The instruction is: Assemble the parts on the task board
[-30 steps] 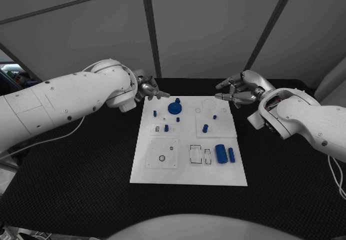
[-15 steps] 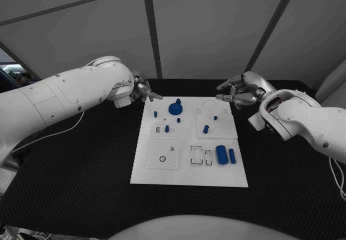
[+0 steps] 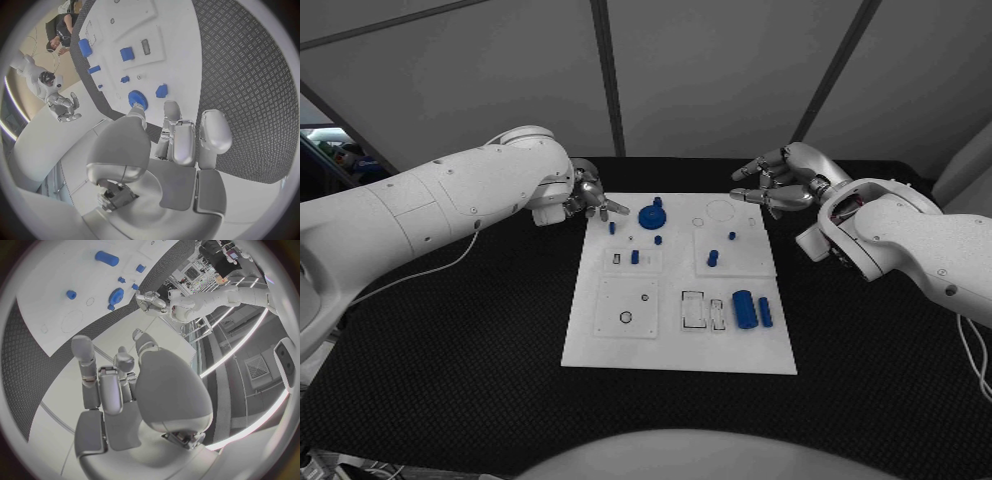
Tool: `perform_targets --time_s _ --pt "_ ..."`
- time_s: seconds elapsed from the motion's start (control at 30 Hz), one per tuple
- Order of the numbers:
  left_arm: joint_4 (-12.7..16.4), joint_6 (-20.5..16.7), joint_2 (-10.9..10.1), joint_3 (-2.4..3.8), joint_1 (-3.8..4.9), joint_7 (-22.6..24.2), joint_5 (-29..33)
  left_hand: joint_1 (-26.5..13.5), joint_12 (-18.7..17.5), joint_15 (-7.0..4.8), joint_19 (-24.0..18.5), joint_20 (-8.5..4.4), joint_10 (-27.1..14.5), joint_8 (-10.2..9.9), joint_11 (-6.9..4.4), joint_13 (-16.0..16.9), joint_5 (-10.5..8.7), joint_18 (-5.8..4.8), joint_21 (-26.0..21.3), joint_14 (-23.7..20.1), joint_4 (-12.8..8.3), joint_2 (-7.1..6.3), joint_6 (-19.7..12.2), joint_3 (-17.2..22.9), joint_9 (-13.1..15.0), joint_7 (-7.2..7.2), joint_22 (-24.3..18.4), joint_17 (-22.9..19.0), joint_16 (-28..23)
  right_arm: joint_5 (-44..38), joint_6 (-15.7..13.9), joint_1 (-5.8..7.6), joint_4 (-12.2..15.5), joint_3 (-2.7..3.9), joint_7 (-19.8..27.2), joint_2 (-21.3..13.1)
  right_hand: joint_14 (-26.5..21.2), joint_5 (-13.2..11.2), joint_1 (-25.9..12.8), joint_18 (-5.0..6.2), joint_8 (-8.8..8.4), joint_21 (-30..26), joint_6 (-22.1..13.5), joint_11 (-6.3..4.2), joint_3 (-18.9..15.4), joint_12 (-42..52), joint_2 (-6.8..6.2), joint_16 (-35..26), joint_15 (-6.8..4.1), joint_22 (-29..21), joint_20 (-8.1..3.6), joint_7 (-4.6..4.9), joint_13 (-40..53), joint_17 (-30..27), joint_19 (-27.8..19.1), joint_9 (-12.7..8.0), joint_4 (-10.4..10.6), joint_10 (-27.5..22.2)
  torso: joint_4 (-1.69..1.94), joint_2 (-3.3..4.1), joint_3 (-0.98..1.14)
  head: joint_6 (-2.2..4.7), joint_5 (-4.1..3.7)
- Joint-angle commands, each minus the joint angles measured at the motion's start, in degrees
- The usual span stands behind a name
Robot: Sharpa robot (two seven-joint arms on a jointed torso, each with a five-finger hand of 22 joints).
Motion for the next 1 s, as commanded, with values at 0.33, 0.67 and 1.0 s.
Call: perform_targets --time_s 0.33,0.67,1.0 --pt "-0.5 1.8 0.2 0.01 -0.07 -0.2 -0.6 1.3 0.5 -0.35 0.8 -0.13 0.9 0.7 -0.26 0.1 -0.18 -1.7 0.6 1.9 -0.5 0.96 1.3 -0.8 -0.9 -0.28 0.6 0.3 0.6 0.1 0.4 0.08 0.0 0.04 0.4 0.1 3.3 0.4 -0.5 1.18 0.37 -0.1 -0.2 -0.13 -0.1 -0.2 -0.03 -0.2 -0.33 -0.1 -0.05 -0.08 0.0 4.7 -0.5 -0.1 0.3 -0.3 0.05 -0.01 0.02 -0.1 0.1" --pt "-0.9 2.8 0.6 0.01 -0.14 -0.3 -1.0 3.2 0.8 -0.49 1.2 -0.27 1.2 1.1 -0.43 0.2 -0.03 -1.86 1.1 2.0 -0.9 1.87 1.8 -0.8 -1.4 -0.47 1.4 0.5 0.7 0.1 0.4 0.08 0.0 0.04 0.4 0.2 3.3 0.5 -0.4 1.18 0.41 -0.2 -0.2 -0.14 0.0 -0.1 0.03 -0.2 -0.34 -0.1 -0.05 -0.09 0.0 4.7 -0.5 -0.1 0.2 -0.3 0.03 -0.02 0.02 -0.17 0.15" --pt "-1.2 3.1 0.9 0.0 -0.32 -0.2 -1.0 4.3 0.8 -0.57 1.3 -0.35 1.4 1.3 -0.52 0.1 0.02 -1.89 1.2 2.1 -1.2 2.51 2.0 -0.7 -1.8 -0.56 1.5 0.5 0.8 0.1 0.4 0.08 0.0 0.04 0.4 0.2 3.3 0.6 -0.4 1.18 0.44 -0.2 -0.2 -0.15 0.0 -0.1 0.06 -0.2 -0.34 -0.1 -0.05 -0.09 0.0 4.7 -0.5 -0.1 0.2 -0.3 0.06 -0.02 0.02 -0.25 0.14"
